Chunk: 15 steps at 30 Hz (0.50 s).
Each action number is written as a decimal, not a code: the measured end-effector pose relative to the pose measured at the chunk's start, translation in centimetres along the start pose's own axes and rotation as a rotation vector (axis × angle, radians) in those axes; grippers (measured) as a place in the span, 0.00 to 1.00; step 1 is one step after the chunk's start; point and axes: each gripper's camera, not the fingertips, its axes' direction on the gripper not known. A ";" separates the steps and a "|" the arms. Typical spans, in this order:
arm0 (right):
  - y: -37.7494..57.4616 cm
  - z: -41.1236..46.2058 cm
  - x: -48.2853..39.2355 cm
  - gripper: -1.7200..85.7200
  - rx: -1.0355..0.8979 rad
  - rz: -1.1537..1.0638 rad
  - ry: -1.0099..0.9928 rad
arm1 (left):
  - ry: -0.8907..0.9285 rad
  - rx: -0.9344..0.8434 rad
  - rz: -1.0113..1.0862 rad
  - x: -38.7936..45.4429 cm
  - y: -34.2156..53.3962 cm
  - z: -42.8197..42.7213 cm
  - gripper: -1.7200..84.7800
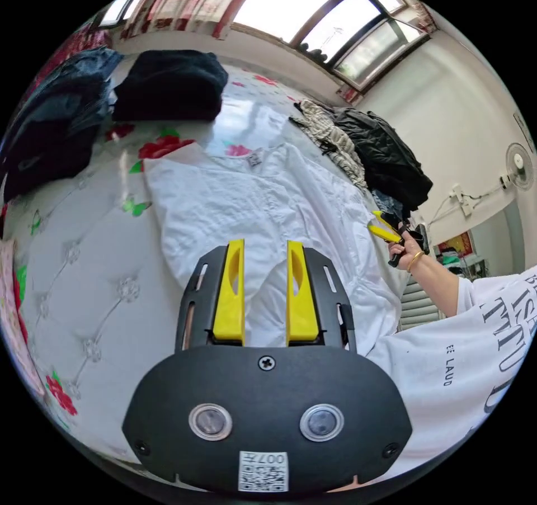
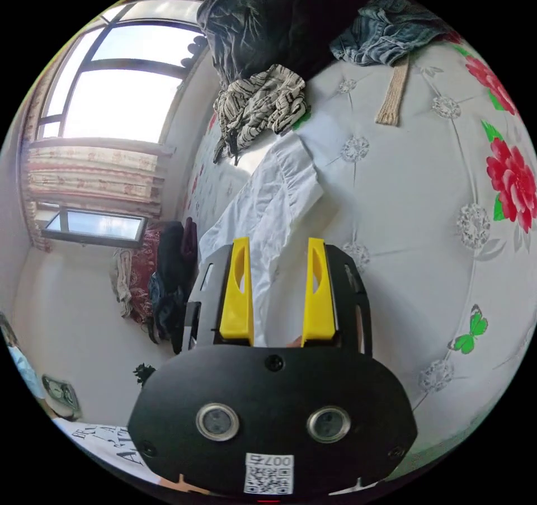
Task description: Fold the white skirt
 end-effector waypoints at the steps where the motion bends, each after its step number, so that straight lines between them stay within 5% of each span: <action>1: -0.4 0.9 -0.1 0.09 0.011 0.015 0.000 | -0.016 -0.007 -0.050 -0.7 0.8 0.1 0.15; 5: -0.9 3.6 -5.5 0.05 -0.023 -0.117 0.035 | -0.013 0.021 -0.161 -1.7 2.7 -0.2 0.15; 8: 3.0 5.5 -17.4 0.04 -0.084 -0.501 -0.015 | -0.022 0.047 -0.224 -2.1 4.0 -1.0 0.15; 13: 24.2 12.6 -35.4 0.05 -0.330 -1.202 -0.047 | -0.065 0.029 -0.263 -2.9 6.9 -2.3 0.15; 15: 31.4 16.8 -36.4 0.06 -0.395 -1.303 0.006 | -0.077 0.012 -0.292 -3.4 8.3 -2.6 0.15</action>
